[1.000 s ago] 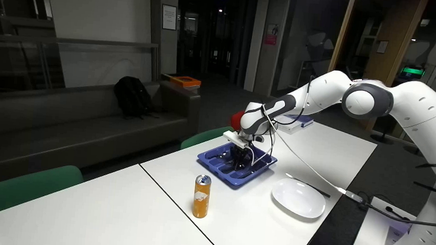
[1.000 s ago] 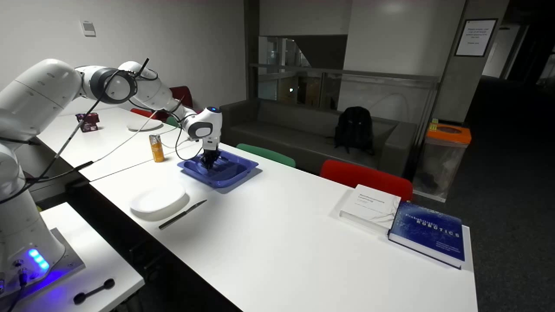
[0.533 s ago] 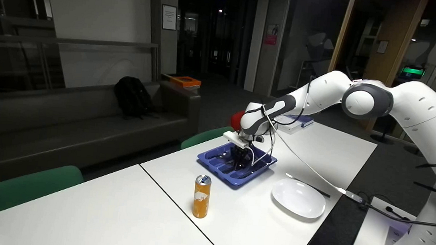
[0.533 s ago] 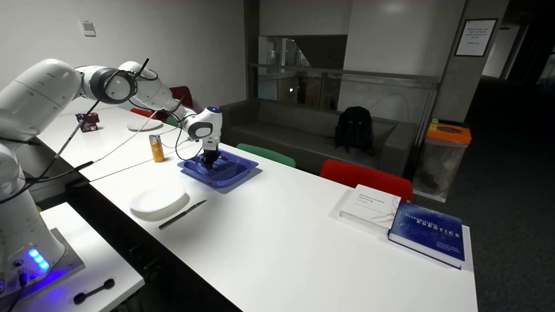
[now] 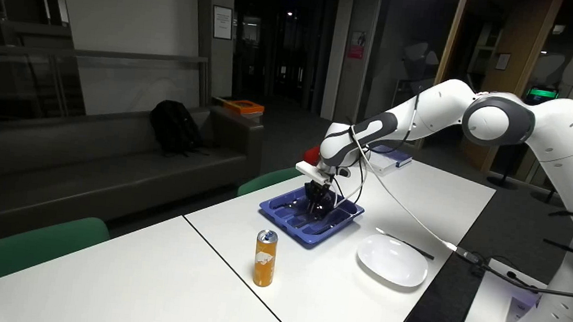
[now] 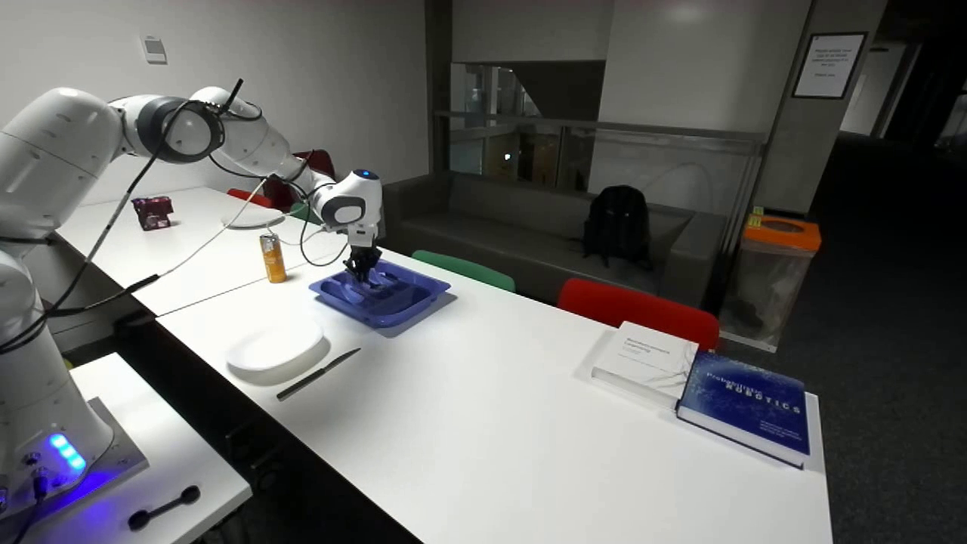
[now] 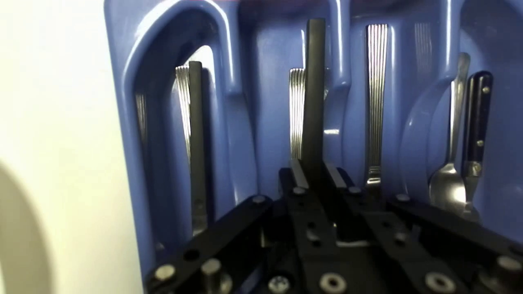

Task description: Take out the spoon and the fork, and set it around the plate

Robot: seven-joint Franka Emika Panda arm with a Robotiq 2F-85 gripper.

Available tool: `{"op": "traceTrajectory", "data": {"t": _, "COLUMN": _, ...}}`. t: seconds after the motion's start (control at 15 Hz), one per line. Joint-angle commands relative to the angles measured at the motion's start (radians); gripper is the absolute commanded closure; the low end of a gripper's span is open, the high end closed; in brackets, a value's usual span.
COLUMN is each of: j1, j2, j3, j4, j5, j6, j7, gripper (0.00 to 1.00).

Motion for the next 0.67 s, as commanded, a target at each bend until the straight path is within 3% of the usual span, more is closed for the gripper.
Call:
{"op": "traceTrajectory", "data": {"t": 0.0, "j1": 0.030, "j2": -0.197, "j3": -0.035, "j4": -0.197, "j5": -0.031, "j6": -0.007, "j7": 0.050, "gripper": 0.97}}
{"op": "traceTrajectory", "data": {"t": 0.6, "j1": 0.035, "j2": -0.478, "j3": -0.011, "j4": -0.585, "j5": -0.090, "j6": 0.017, "j7": -0.033, "gripper": 0.97}}
